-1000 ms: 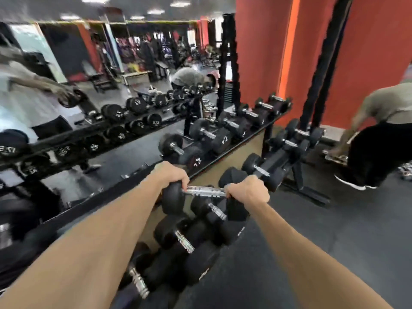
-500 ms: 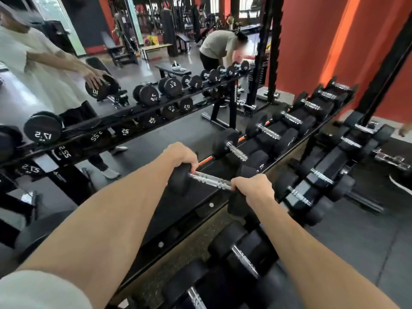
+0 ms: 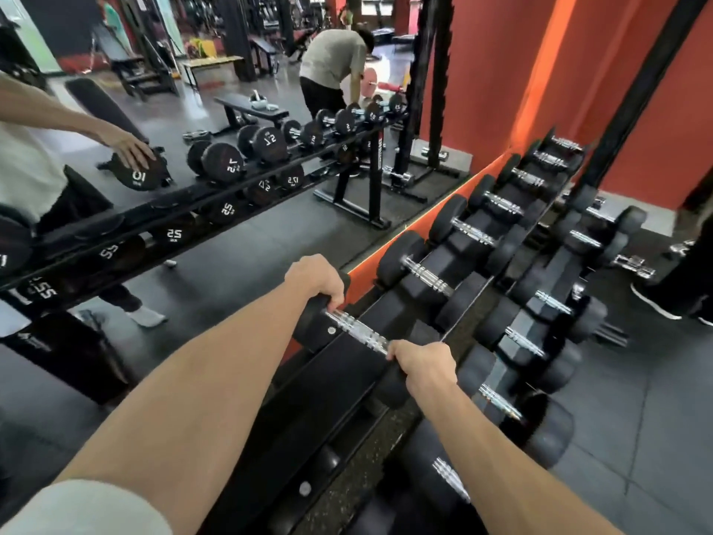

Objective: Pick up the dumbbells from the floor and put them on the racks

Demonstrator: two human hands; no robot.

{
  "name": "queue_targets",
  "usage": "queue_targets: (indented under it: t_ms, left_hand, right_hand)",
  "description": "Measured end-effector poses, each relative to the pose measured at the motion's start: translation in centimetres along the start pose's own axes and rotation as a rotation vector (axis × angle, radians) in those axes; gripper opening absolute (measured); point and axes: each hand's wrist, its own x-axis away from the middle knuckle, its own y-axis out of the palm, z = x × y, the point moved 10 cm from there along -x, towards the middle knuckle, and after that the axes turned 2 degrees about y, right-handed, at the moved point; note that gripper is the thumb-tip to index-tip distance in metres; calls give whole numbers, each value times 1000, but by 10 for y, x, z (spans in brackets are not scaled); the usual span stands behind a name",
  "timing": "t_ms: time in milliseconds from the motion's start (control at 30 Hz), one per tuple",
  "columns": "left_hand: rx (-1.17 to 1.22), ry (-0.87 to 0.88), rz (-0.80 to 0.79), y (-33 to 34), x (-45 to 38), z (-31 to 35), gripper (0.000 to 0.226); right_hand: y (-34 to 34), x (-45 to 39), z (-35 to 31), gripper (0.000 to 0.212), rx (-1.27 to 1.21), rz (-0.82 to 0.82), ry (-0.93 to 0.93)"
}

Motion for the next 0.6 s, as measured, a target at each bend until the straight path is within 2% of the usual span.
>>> queue_targets:
  t_ms: [67,167,300,467,600]
  left_hand:
    - [3,23,7,2,-10,5,91]
    - [14,60,-2,23,-22,9,91]
    - [11,108,-12,53,-43,7,90]
    - [-54,177,-39,55,-57,15,57]
    - [-26,181,-9,60,-63,13,61]
  right_hand:
    - [5,-5,2,30,-39,19,17]
    - [12,-8,18,33,-33,45,64]
    - [31,-13,36,57,37,66,68]
    - [27,-25,24,55,107,75,57]
    - [27,-28,18,50,123,51,7]
